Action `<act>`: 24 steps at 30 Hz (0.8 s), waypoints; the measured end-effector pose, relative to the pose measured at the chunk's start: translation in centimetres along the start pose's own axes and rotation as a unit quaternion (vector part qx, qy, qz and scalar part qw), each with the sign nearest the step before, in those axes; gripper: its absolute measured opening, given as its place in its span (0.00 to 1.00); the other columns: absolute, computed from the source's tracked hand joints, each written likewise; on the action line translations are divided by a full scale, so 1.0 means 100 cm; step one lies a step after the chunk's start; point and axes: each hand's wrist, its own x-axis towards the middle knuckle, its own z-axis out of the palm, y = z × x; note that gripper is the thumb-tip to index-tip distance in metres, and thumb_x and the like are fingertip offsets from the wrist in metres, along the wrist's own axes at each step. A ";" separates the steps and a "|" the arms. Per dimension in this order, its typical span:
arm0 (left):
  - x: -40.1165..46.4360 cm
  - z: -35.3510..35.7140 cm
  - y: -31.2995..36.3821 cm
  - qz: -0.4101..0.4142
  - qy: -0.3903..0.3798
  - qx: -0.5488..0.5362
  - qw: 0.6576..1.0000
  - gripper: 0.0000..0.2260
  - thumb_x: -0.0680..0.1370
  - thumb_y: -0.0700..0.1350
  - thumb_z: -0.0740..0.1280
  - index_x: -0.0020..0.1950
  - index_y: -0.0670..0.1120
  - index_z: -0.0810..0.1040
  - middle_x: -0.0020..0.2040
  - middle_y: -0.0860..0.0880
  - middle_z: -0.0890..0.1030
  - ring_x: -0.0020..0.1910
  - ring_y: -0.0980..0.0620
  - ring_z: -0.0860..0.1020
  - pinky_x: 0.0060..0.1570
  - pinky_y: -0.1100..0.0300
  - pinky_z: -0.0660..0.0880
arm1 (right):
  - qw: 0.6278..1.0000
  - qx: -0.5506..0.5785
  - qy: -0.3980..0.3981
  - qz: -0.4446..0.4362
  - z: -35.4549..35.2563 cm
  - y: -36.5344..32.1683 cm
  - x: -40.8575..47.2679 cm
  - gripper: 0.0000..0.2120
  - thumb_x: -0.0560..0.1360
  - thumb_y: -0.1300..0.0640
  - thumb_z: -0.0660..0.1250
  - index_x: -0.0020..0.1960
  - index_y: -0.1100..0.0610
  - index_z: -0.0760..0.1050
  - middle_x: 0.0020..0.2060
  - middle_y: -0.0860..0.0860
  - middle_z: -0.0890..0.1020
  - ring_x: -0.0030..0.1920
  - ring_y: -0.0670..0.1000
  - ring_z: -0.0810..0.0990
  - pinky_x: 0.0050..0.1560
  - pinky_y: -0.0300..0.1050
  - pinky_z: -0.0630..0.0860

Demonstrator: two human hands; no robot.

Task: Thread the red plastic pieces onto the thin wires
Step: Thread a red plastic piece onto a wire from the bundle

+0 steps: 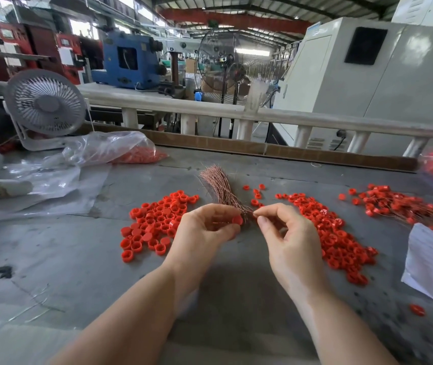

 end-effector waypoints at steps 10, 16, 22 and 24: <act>0.002 -0.003 -0.003 -0.072 -0.007 -0.112 0.991 0.13 0.71 0.28 0.67 0.43 0.45 0.81 0.33 0.51 0.82 0.33 0.59 0.79 0.36 0.69 0.75 | 1.000 0.000 -0.001 0.002 0.000 -0.001 -0.002 0.07 0.73 0.66 0.67 0.43 0.55 0.80 0.38 0.49 0.81 0.41 0.47 0.78 0.43 0.34 0.70; 0.001 -0.002 0.002 -0.105 -0.019 -0.195 0.975 0.13 0.72 0.26 0.63 0.42 0.41 0.81 0.36 0.45 0.83 0.36 0.53 0.82 0.38 0.64 0.80 | 1.000 0.002 0.000 0.007 0.000 0.000 -0.002 0.08 0.73 0.66 0.67 0.42 0.55 0.80 0.38 0.49 0.81 0.40 0.47 0.77 0.42 0.33 0.70; 0.000 0.000 0.004 -0.111 -0.024 -0.206 0.972 0.12 0.73 0.26 0.63 0.43 0.41 0.81 0.35 0.46 0.83 0.36 0.53 0.82 0.38 0.64 0.79 | 1.000 0.010 -0.003 0.011 0.000 0.001 -0.002 0.07 0.74 0.65 0.67 0.43 0.54 0.80 0.38 0.50 0.81 0.39 0.48 0.77 0.42 0.37 0.70; 0.000 0.000 0.004 -0.105 -0.027 -0.194 0.975 0.12 0.73 0.27 0.63 0.45 0.42 0.81 0.35 0.47 0.83 0.35 0.54 0.82 0.37 0.64 0.79 | 1.000 0.016 -0.003 0.010 0.000 0.001 -0.002 0.08 0.74 0.65 0.67 0.42 0.53 0.80 0.38 0.49 0.81 0.39 0.47 0.77 0.41 0.35 0.70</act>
